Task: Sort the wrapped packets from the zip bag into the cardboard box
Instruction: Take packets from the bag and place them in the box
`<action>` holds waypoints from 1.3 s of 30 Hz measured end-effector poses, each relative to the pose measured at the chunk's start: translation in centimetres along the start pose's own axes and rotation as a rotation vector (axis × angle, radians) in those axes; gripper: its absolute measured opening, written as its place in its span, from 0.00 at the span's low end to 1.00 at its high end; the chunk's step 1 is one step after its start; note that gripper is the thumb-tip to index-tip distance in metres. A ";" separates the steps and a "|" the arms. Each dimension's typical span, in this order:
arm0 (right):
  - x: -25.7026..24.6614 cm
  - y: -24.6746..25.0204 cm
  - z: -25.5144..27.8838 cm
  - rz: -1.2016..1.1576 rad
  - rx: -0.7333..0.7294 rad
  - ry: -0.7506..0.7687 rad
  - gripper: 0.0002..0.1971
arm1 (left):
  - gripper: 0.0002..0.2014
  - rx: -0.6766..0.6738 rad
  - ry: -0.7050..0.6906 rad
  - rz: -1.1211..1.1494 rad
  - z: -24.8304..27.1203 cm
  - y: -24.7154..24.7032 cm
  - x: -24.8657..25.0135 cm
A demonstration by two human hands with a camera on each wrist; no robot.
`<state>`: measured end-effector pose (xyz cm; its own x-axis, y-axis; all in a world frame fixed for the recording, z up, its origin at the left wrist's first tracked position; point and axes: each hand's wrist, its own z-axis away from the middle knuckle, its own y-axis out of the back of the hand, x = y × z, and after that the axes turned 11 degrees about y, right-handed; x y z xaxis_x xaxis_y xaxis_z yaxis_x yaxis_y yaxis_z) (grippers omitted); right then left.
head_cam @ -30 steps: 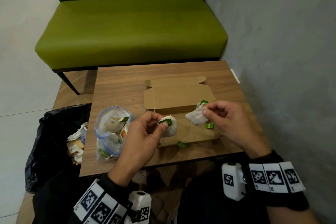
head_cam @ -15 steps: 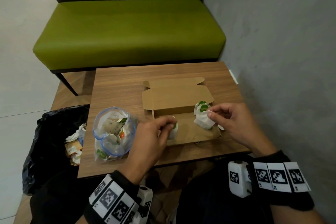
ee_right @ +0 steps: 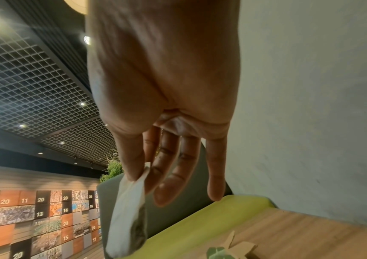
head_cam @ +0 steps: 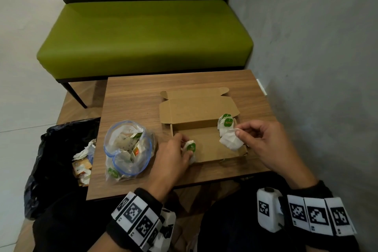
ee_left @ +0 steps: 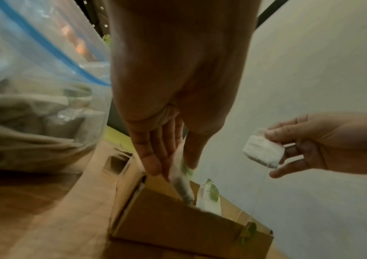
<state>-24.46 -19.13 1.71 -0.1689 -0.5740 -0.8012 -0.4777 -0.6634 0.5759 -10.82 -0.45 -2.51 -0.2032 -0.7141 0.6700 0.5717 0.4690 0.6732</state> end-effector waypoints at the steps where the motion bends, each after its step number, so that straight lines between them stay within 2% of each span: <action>1: -0.1 -0.2 0.2 0.000 -0.009 0.000 0.09 | 0.19 -0.012 -0.012 -0.070 0.0 0.0 0.0; 3: -0.3 -0.4 0.4 0.016 -0.024 0.010 0.07 | 0.26 -0.001 -0.081 -0.170 0.3 0.2 0.2; 5: -0.6 -0.6 0.5 0.022 -0.059 0.009 0.05 | 0.29 0.033 -0.189 -0.194 0.8 0.6 0.4; 7: -0.8 -0.9 0.4 0.008 -0.098 0.015 0.06 | 0.29 0.024 -0.305 -0.147 1.3 1.0 0.7; 9: -1.2 -1.2 0.3 -0.013 -0.136 0.037 0.06 | 0.29 -0.038 -0.361 -0.025 1.8 1.2 1.3; 12: -2.0 -1.7 0.3 -0.096 -0.176 0.096 0.08 | 0.18 -0.146 -0.311 0.184 2.0 1.2 1.9; 14: -2.5 -2.0 0.3 -0.169 -0.162 0.119 0.10 | 0.06 -0.151 -0.268 0.279 2.0 1.1 2.0; 15: -2.7 -2.2 0.3 -0.205 -0.144 0.117 0.11 | 0.03 -0.146 -0.254 0.326 2.1 1.0 2.0; 18: -2.8 -2.2 0.6 -0.347 -0.117 0.059 0.18 | 0.02 -0.133 -0.230 0.521 2.4 1.3 2.0; 21: -2.6 -2.4 1.3 -0.367 -0.245 0.005 0.28 | 0.02 -0.101 -0.217 0.684 2.5 2.0 1.8; 23: -2.4 -3.1 1.8 -0.260 -0.373 0.019 0.25 | 0.03 -0.102 -0.199 0.778 2.6 2.4 1.6; 25: -2.5 -4.4 2.2 -0.183 -0.426 0.031 0.19 | 0.04 -0.106 -0.192 0.826 2.8 2.6 1.5; 29: -2.9 -7.2 3.0 -0.233 -0.372 0.066 0.08 | 0.06 -0.083 -0.175 0.873 3.5 2.9 1.0; 31: -2.9 -8.0 3.2 -0.239 -0.360 0.093 0.09 | 0.06 -0.074 -0.172 0.885 3.8 3.2 0.8; 35: -2.4 -9.0 3.5 -0.238 -0.310 -0.005 0.07 | 0.05 -0.095 -0.172 0.902 4.3 3.8 0.3; 39: -2.6 -8.9 3.7 -0.449 -0.247 -0.078 0.11 | 0.09 -0.165 -0.134 0.886 4.5 3.6 -0.3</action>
<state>-22.94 -9.97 -1.98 -0.0622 -0.1757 -0.9825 -0.3018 -0.9350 0.1863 -12.28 3.81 1.16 0.2799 -0.0564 0.9584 0.6666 0.7298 -0.1517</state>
